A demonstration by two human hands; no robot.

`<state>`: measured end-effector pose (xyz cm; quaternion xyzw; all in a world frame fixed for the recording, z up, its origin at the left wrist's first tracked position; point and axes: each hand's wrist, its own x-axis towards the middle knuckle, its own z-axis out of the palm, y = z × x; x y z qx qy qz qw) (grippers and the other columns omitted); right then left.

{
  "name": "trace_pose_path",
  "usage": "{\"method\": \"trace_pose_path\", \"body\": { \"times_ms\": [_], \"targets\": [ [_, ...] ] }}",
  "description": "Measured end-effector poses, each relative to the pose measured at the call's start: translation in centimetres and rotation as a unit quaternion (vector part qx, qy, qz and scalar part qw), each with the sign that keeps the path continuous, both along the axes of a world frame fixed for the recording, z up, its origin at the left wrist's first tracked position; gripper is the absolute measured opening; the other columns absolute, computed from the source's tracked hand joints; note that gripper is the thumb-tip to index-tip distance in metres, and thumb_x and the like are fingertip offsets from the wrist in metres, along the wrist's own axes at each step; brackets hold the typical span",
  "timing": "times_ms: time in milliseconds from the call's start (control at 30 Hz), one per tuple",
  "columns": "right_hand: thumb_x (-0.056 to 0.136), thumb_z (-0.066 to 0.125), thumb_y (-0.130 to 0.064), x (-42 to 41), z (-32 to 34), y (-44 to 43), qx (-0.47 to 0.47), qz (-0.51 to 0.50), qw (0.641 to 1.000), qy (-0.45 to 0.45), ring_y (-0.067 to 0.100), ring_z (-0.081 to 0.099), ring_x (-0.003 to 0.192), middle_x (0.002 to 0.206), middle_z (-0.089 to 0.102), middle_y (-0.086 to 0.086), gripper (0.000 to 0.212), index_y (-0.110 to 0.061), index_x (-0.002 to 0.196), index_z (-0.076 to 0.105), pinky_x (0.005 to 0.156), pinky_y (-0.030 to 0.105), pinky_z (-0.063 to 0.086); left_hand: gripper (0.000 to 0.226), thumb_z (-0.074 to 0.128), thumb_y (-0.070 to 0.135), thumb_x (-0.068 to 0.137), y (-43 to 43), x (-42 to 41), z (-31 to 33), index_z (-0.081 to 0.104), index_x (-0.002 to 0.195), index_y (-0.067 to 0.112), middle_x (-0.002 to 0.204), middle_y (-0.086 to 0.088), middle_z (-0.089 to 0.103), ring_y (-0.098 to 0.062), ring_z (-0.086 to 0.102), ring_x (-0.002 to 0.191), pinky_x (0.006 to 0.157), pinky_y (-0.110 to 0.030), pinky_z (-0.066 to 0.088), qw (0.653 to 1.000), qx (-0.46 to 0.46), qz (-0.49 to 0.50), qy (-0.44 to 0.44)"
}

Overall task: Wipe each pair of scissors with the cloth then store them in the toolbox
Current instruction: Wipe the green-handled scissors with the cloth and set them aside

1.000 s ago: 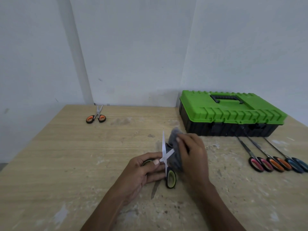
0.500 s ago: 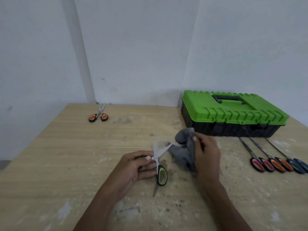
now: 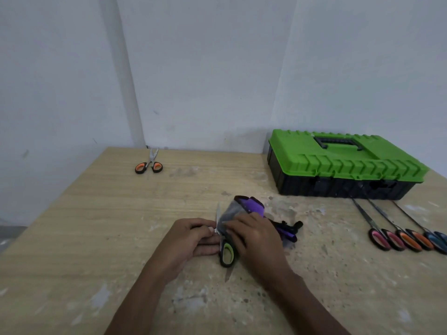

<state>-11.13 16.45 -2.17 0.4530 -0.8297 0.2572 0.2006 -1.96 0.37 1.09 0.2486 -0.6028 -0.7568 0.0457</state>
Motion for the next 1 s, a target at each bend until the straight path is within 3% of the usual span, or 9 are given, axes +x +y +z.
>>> {"method": "trace_pose_path", "body": {
  "times_ms": [200,333,500,600,700,867,1000],
  "targets": [
    [0.082,0.077,-0.019,-2.2,0.3,0.0,-0.015,-0.149,0.989,-0.004,0.017,0.054,0.077,0.084,0.069,-0.010,0.007,-0.025,0.084,0.077,0.065,0.032,0.044,0.015,0.058,-0.004,0.097,-0.1,0.1,0.1,0.073,0.099,-0.003,0.070,-0.013,0.075,-0.023,0.077,0.074,0.070,-0.035,0.065,1.000,-0.002,-0.006,-0.004],
    [0.088,0.070,-0.024,-0.1,0.3,0.2,0.015,-0.028,0.999,-0.006,0.011,0.055,0.089,0.096,0.070,-0.017,0.013,-0.031,0.099,0.075,0.073,0.033,0.044,0.014,0.059,-0.004,0.097,-0.1,0.0,0.1,0.072,0.102,-0.006,0.077,-0.019,0.075,-0.024,0.077,0.075,0.068,-0.034,0.064,1.000,-0.002,0.001,-0.004],
    [0.090,0.064,-0.017,-3.3,0.7,-0.2,0.013,-0.116,0.992,-0.046,0.019,0.057,0.086,0.092,0.071,-0.009,0.016,-0.027,0.091,0.076,0.072,0.037,0.046,0.016,0.058,-0.005,0.097,-0.1,0.1,0.4,0.072,0.103,-0.007,0.077,-0.017,0.076,-0.025,0.077,0.075,0.068,-0.033,0.065,1.000,0.002,-0.006,-0.003],
    [0.092,0.064,-0.011,-2.1,1.2,-1.4,-0.045,-0.034,0.995,-0.079,0.013,0.058,0.089,0.096,0.072,-0.009,0.017,-0.021,0.099,0.076,0.080,0.031,0.046,0.016,0.056,-0.005,0.098,-0.1,0.0,0.6,0.072,0.102,-0.006,0.082,-0.020,0.077,-0.025,0.078,0.076,0.066,-0.032,0.064,1.000,0.010,-0.009,-0.006],
    [0.089,0.063,-0.020,-0.9,1.1,-2.1,0.020,0.045,0.997,-0.052,0.014,0.062,0.087,0.094,0.073,-0.010,0.017,-0.024,0.098,0.077,0.077,0.034,0.049,0.018,0.055,-0.005,0.099,-0.1,-0.1,0.6,0.072,0.101,-0.008,0.088,-0.022,0.077,-0.027,0.078,0.081,0.067,-0.031,0.063,1.000,0.014,-0.018,-0.008],
    [0.091,0.059,-0.020,-4.7,1.4,-3.5,0.073,0.010,0.994,-0.078,0.021,0.060,0.086,0.097,0.075,-0.008,0.022,-0.028,0.100,0.078,0.074,0.036,0.048,0.013,0.058,-0.004,0.098,-0.1,-0.1,0.7,0.071,0.099,-0.007,0.073,-0.015,0.076,-0.021,0.077,0.070,0.063,-0.030,0.063,1.000,0.022,-0.002,-0.009],
    [0.092,0.058,-0.027,-3.8,1.7,-2.7,0.087,0.049,0.990,-0.100,0.015,0.059,0.089,0.100,0.073,-0.011,0.021,-0.029,0.103,0.076,0.080,0.037,0.048,0.015,0.057,-0.004,0.098,-0.2,-0.1,0.6,0.071,0.100,-0.009,0.082,-0.020,0.077,-0.026,0.078,0.076,0.066,-0.032,0.064,1.000,0.026,-0.010,-0.011]
  ]
}}
